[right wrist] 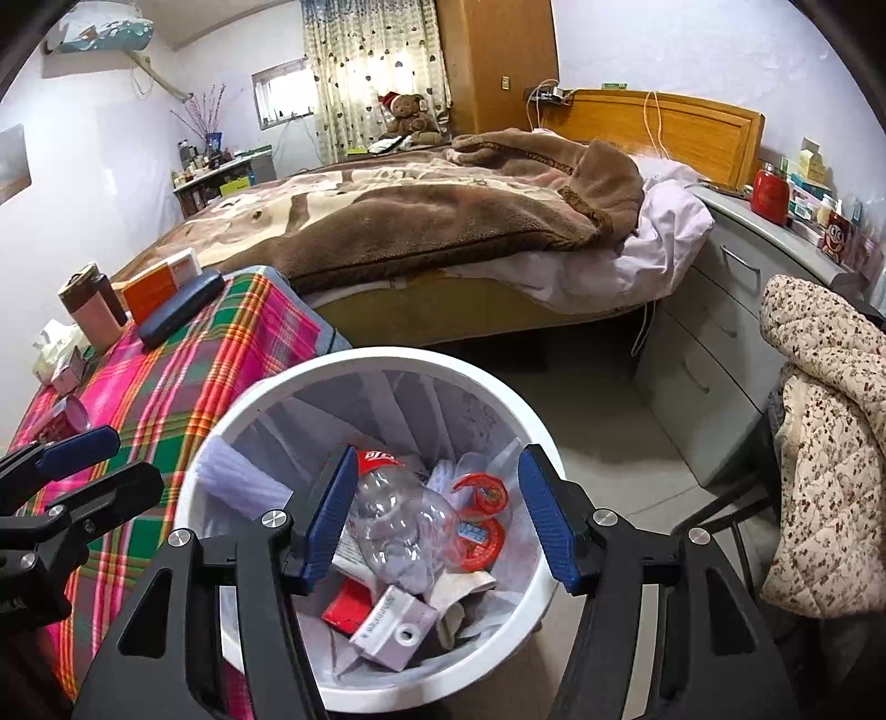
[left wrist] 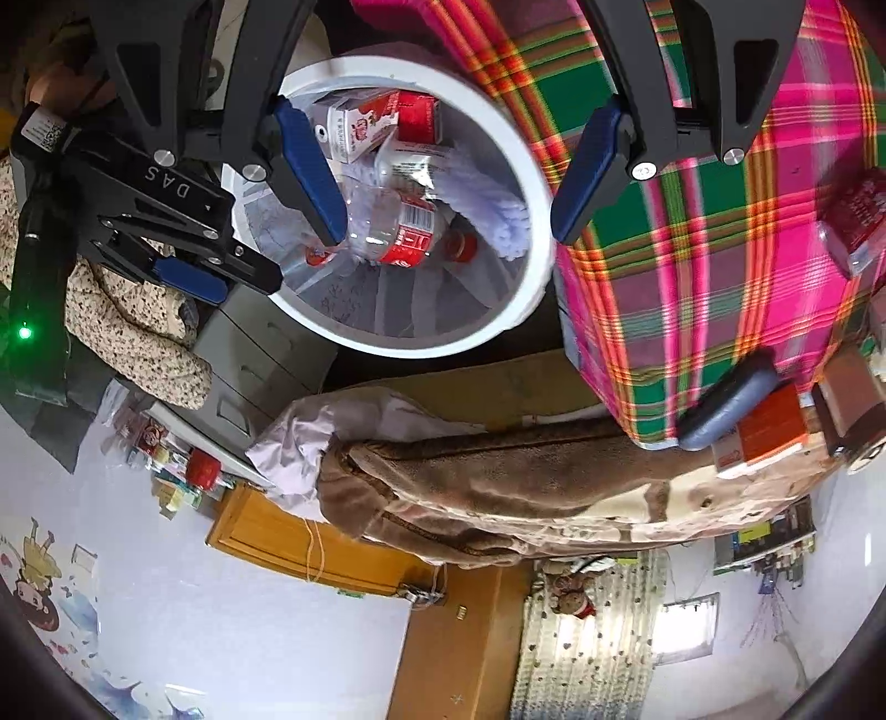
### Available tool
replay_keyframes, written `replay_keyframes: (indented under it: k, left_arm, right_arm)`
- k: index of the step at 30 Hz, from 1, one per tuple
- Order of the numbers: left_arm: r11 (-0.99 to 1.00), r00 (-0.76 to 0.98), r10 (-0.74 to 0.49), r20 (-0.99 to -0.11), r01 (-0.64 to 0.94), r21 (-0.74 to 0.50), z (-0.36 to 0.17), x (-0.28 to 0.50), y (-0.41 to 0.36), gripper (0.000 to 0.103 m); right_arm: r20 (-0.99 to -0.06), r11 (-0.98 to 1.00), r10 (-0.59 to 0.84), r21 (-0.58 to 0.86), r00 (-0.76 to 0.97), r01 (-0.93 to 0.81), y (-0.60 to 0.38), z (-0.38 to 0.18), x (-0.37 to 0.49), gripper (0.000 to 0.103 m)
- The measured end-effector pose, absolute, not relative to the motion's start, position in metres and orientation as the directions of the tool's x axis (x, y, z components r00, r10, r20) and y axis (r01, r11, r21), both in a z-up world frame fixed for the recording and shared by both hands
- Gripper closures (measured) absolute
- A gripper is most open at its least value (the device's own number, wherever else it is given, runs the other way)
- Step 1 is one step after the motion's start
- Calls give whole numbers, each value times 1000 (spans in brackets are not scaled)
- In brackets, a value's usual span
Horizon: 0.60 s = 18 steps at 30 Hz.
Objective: Collect trash
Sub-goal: 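Move both tools back over the table toward the red can and purple carton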
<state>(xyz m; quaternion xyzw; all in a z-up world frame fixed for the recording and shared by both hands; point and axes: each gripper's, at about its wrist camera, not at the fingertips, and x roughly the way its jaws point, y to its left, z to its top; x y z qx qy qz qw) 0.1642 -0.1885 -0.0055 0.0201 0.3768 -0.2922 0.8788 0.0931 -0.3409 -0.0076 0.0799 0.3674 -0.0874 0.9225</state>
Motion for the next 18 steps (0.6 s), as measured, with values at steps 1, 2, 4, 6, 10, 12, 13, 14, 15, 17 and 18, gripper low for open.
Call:
replay_keyframes:
  k: [1,2,4,6,10,12,13,14,15,17,18]
  left_arm:
    - [830,550,-498,-670,527,-185,-4,163,-185,27]
    - [833,555,-497,-667,521,-187,-2,162,-181,27]
    - [837,566,-495,-659,515,-186,1,160,-172,27]
    - [841,574,-493,-654,508,-188,4,159,-165,27]
    - [856,600,-479,-641,481,-190,11,158,-144,27]
    - [863,611,-471,-636,470,-187,14,157,-137,27]
    - [865,617,-467,-633,467,-184,15,156,-133,27]
    - [870,624,-461,-631,458,-182,16,156,-128,27]
    - [873,630,-457,-628,453,-181,17,155,-124,27]
    - [882,642,-445,-625,436,-180,19,156,-114,27]
    - [885,648,-439,-622,430,-177,20,156,-110,27]
  right_arm:
    - [-688,973,-102,82,718,217,-339,-6,93,41]
    - [-685,973,-102,81,721,214,-336,-5,92,41]
    - [-679,974,-98,83,727,209,-332,-3,92,41]
    - [-672,975,-91,90,735,202,-327,-1,92,41]
    - [-660,978,-73,100,748,184,-315,2,93,41]
    - [-653,980,-67,99,754,172,-308,4,93,41]
    - [-650,981,-64,99,757,168,-305,5,93,41]
    - [-647,981,-60,101,760,163,-302,6,94,41]
    - [-644,982,-54,103,763,157,-299,7,94,41]
    - [-639,984,-45,106,768,145,-293,9,95,41]
    - [-636,985,-39,106,771,138,-290,10,96,41]
